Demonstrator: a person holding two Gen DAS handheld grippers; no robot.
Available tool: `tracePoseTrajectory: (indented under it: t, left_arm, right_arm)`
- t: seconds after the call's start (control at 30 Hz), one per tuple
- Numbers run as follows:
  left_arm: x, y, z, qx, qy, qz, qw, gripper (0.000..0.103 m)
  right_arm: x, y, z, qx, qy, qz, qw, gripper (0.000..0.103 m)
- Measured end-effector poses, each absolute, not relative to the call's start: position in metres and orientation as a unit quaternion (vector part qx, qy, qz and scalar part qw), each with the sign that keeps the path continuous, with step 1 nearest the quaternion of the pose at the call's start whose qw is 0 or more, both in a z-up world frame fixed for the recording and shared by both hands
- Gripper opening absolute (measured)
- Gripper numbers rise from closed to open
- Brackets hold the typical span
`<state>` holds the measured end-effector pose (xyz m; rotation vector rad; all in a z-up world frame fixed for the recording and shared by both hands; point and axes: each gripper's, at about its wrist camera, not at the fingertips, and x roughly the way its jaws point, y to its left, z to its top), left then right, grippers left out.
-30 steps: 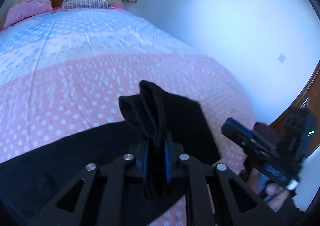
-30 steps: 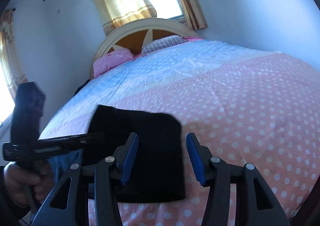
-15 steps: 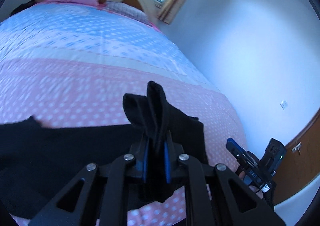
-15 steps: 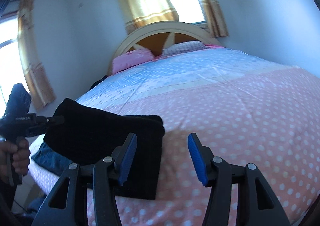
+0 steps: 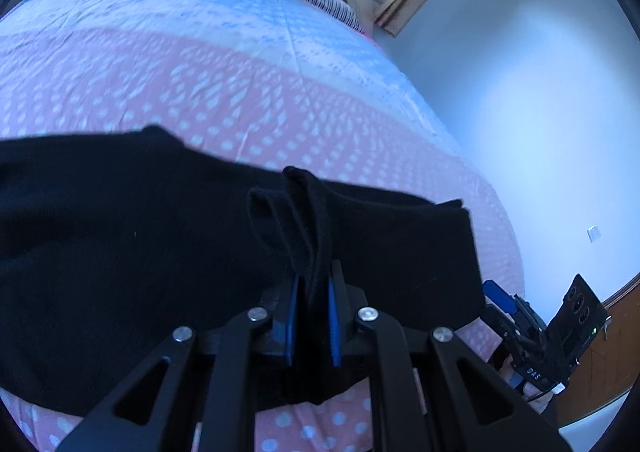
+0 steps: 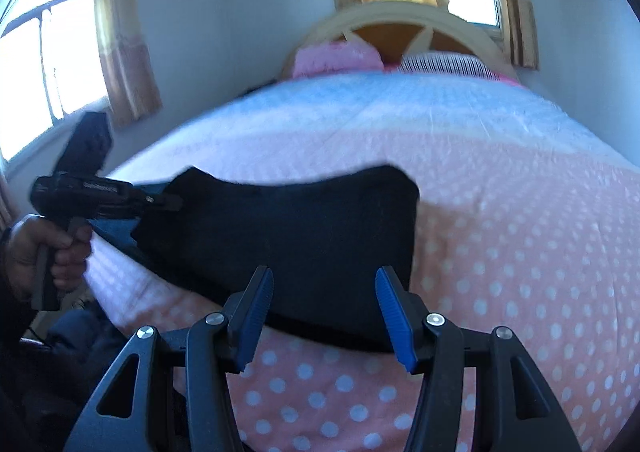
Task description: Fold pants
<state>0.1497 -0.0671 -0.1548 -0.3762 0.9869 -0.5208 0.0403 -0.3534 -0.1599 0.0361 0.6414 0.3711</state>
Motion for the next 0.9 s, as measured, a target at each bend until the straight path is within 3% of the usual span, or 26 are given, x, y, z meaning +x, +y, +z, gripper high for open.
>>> tracePoseTrajectory:
  t: [0.37, 0.53, 0.67, 0.8, 0.9]
  left_arm:
    - [0.150, -0.079, -0.168, -0.127, 0.442, -0.253, 0.851, 0.018]
    - [0.149, -0.081, -0.168, -0.114, 0.438, -0.253, 0.855, 0.020]
    - [0.150, -0.074, -0.163, -0.124, 0.447, -0.258, 0.848, 0.025]
    - [0.140, -0.038, -0.141, -0.121, 0.414, -0.225, 0.873, 0.058]
    - [0.133, 0.004, -0.127, -0.090, 0.382, -0.181, 0.902, 0.065]
  right_arm:
    - [0.051, -0.354, -0.169, 0.008, 0.346, 0.150, 0.926, 0.055]
    - [0.047, -0.349, -0.135, 0.024, 0.290, 0.155, 0.944, 0.055]
    - [0.075, -0.324, -0.124, 0.027, 0.291, 0.188, 0.938, 0.056]
    - [0.124, -0.324, -0.155, 0.032, 0.367, 0.125, 0.921, 0.055]
    - [0.130, -0.337, -0.167, 0.042, 0.377, 0.132, 0.916, 0.055]
